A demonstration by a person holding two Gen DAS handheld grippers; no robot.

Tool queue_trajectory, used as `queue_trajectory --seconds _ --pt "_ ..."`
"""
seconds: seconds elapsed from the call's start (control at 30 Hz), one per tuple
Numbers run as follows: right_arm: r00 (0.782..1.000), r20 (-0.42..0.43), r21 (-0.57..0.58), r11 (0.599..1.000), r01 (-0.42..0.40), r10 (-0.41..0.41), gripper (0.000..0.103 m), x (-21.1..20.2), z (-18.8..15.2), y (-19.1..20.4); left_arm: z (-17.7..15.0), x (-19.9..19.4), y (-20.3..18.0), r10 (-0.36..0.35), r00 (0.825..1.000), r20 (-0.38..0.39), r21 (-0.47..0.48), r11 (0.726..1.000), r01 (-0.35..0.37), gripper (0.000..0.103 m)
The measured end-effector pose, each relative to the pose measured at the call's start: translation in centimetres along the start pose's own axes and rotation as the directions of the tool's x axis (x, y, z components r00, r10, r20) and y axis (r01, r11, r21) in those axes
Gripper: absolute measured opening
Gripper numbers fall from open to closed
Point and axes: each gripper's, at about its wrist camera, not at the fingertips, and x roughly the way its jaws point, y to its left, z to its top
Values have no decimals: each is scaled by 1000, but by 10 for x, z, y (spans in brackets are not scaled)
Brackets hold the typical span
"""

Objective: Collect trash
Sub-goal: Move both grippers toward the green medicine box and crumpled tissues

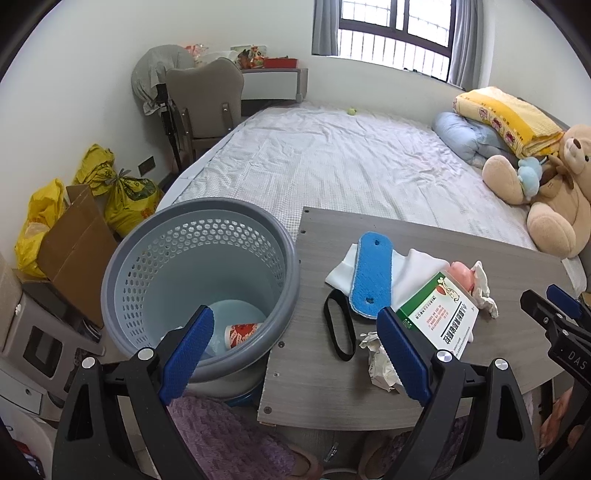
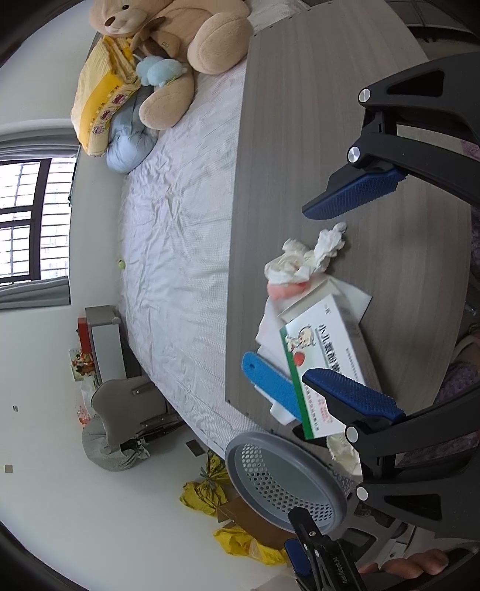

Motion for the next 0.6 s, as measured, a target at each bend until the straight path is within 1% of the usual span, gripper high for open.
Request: queue_trajectory --seconds 0.17,0.3,0.47,0.6 --pt "999 -29 14 1000 17 -17 79 2 -14 -14 -2 8 -16 -17 1000 -23 35 999 18 88" --pt "998 -43 37 999 40 -38 79 3 -21 -30 -2 13 -39 -54 998 -43 76 995 58 88" --pt "997 -33 95 993 73 -70 79 -1 -23 -58 3 21 -70 -114 991 -71 141 982 123 89" --pt "996 -27 130 988 87 -84 79 -4 -24 -78 9 29 -95 -115 990 -79 211 969 129 91"
